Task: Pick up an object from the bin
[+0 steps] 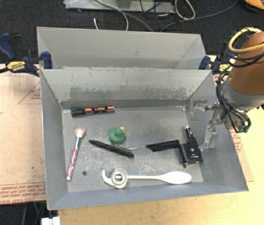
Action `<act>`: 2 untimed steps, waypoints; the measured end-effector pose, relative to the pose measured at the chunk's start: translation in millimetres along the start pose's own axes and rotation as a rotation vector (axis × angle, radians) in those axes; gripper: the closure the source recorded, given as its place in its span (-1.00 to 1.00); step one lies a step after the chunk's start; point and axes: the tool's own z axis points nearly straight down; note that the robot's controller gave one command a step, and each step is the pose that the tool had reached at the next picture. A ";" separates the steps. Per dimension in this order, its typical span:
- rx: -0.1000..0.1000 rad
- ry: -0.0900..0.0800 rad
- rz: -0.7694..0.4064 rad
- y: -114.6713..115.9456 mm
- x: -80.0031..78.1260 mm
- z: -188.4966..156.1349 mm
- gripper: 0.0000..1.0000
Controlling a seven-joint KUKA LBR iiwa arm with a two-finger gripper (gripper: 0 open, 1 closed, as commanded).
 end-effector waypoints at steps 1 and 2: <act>0.001 -0.008 -0.004 0.7 -1.5 -4.5 -1.00; 0.001 -0.013 -0.067 31.7 -45.7 103.9 -1.00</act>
Offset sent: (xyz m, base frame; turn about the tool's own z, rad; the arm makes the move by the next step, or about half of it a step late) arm 0.0625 0.0459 -0.1578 -0.0950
